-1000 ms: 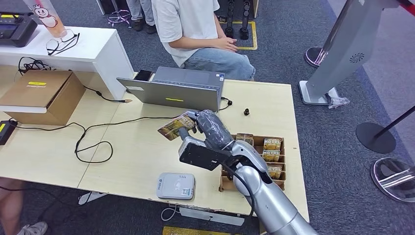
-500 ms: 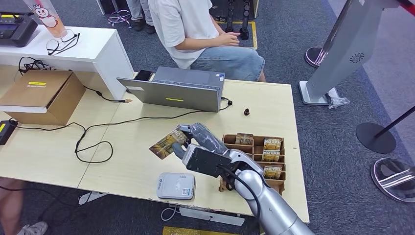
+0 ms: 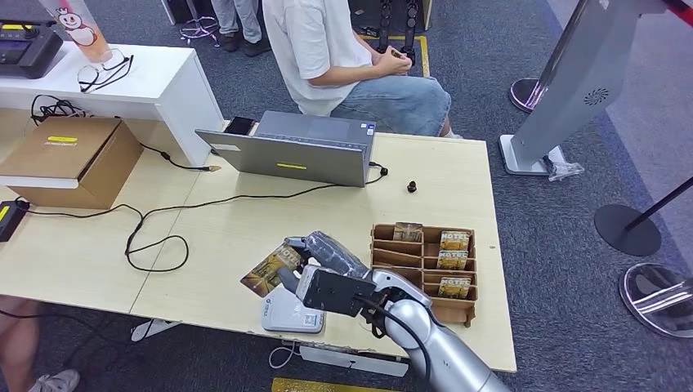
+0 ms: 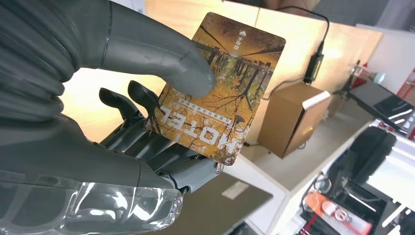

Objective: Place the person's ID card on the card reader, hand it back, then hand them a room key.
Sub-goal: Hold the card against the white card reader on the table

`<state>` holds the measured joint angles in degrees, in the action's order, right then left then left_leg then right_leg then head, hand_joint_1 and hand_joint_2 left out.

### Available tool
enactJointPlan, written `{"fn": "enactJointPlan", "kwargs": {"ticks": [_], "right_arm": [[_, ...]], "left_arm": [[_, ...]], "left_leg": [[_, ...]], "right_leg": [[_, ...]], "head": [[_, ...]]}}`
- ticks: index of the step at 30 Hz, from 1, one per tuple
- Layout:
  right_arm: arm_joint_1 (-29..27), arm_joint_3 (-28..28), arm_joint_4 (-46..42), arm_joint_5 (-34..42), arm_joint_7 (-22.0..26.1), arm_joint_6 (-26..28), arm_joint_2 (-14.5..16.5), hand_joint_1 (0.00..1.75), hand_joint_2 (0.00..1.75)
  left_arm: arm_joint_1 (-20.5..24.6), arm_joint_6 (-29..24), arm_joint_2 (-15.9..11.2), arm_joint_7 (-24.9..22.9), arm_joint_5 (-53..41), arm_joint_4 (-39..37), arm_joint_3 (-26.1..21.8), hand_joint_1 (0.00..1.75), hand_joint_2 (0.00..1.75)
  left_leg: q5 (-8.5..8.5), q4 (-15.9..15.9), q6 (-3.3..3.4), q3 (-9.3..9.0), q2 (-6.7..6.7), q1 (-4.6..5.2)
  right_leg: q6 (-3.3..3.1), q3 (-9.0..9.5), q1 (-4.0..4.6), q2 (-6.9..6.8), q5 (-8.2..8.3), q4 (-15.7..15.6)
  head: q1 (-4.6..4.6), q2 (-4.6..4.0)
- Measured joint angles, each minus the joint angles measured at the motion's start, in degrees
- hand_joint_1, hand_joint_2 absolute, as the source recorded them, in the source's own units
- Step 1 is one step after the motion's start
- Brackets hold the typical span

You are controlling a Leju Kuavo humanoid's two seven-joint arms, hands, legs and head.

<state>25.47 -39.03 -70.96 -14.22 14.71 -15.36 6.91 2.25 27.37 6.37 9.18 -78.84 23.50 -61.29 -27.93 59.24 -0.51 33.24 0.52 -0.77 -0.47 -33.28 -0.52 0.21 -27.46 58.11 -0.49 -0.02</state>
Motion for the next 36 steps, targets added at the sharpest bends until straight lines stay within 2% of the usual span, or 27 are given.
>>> {"fn": "enactJointPlan", "kwargs": {"ticks": [14, 25, 36], "right_arm": [[-1.4, -2.5, 3.6, 0.9, 0.2, 0.2, -0.3, 1.75, 1.75], [-1.9, -3.7, 4.9, -2.8, -3.8, 3.1, -0.5, 1.75, 1.75], [-1.9, -4.0, 5.3, -3.2, -4.0, 3.4, -0.5, 1.75, 1.75]], "left_arm": [[0.2, -0.1, -0.6, -0.1, 0.3, -1.1, 0.7, 0.0, 0.0], [0.9, -0.8, -1.0, -0.7, 0.4, -1.9, 1.7, 0.0, 0.0], [1.0, -0.8, -1.0, -0.7, 0.4, -2.2, 1.8, 0.0, 0.0]], "left_leg": [[0.0, 0.0, 0.0, 0.0, 0.0, 0.0], [0.0, 0.0, 0.0, 0.0, 0.0, 0.0], [0.0, 0.0, 0.0, 0.0, 0.0, 0.0]], "right_leg": [[0.0, 0.0, 0.0, 0.0, 0.0, 0.0], [0.0, 0.0, 0.0, 0.0, 0.0, 0.0], [0.0, 0.0, 0.0, 0.0, 0.0, 0.0]], "head": [[0.01, 0.0], [0.0, 0.0], [0.01, 0.0]]}}
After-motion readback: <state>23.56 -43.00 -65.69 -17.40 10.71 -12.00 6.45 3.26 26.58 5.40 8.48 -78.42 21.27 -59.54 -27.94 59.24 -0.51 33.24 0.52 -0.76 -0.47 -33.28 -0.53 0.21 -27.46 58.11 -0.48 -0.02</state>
